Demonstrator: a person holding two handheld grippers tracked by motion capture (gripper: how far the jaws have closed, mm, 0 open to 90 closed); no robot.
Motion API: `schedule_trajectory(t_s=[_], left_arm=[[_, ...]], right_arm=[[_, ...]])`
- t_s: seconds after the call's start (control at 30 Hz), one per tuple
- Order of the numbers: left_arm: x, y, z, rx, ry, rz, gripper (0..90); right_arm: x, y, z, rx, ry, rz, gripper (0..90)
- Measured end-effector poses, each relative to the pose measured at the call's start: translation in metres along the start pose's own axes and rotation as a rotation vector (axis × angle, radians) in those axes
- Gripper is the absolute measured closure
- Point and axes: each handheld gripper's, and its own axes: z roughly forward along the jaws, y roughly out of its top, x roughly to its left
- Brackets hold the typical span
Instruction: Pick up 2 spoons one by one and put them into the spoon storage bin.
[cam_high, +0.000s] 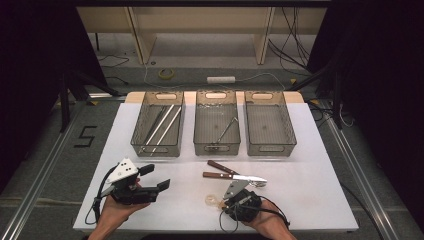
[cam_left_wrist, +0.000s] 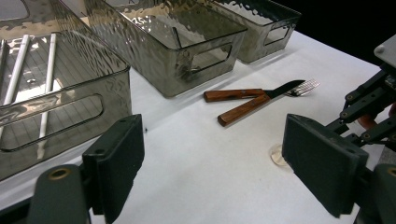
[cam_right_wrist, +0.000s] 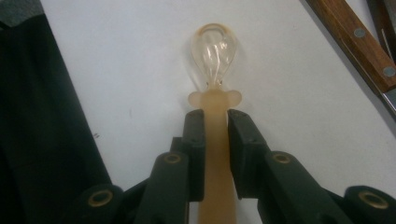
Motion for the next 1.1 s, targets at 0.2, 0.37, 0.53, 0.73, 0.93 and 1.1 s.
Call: schedule_trajectory(t_s=[0.2, 0.37, 0.53, 0.73, 0.93, 1.1], left_arm=[[0.001, 0.0, -0.001, -0.014, 0.011, 0.001, 20.8], [0.0, 0.0, -0.001, -0.021, 0.015, 0.005, 20.7], [0.0, 0.0, -0.001, -0.031, 0.014, 0.005, 20.6], [0.001, 0.0, -0.001, -0.03, 0.018, 0.005, 20.5], [0.001, 0.0, 0.0, -0.03, 0.025, 0.007, 20.2], [0.0, 0.0, 0.0, -0.032, 0.022, 0.006, 20.1]], right_arm=[[-0.003, 0.002, -0.009, -0.034, -0.015, -0.004, 78.6], [-0.006, 0.004, -0.015, -0.067, -0.021, 0.003, 78.5], [-0.017, 0.008, -0.024, -0.108, -0.035, 0.026, 78.6], [-0.038, 0.021, -0.035, -0.172, -0.06, 0.067, 78.5], [-0.055, 0.037, -0.038, -0.219, -0.074, 0.111, 78.6], [-0.065, 0.051, -0.04, -0.249, -0.075, 0.126, 78.5]])
